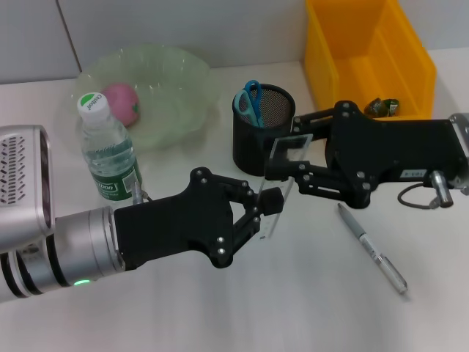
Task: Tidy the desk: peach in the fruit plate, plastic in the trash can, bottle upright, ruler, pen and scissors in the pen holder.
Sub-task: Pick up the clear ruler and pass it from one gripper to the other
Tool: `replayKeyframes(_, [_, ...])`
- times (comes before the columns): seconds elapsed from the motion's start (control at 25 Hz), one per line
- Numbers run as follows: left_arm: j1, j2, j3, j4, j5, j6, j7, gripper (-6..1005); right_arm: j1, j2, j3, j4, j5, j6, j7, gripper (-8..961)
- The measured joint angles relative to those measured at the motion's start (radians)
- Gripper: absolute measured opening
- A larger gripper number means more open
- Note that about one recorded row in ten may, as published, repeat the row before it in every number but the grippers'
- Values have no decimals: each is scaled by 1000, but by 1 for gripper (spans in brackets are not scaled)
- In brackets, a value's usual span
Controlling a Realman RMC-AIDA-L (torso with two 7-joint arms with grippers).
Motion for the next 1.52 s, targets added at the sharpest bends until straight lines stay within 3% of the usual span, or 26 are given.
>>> replayKeyframes(0.2, [0, 0, -3, -2, 1, 1, -2, 68, -5, 0, -20, -9, 0, -35, -36, 332])
replayKeyframes(0.32, [0, 0, -3, -1, 1, 3, -5, 74, -7, 0, -22, -12, 0, -37, -36, 149])
replayKeyframes(1.28, [13, -1, -9, 0, -5, 22, -5, 120, -9, 2, -23, -22, 3, -22, -43, 27])
replayKeyframes(1.52, [19, -3, -20, 0, -9, 24, -10, 225, -9, 2, -19, -22, 6, -20, -39, 5])
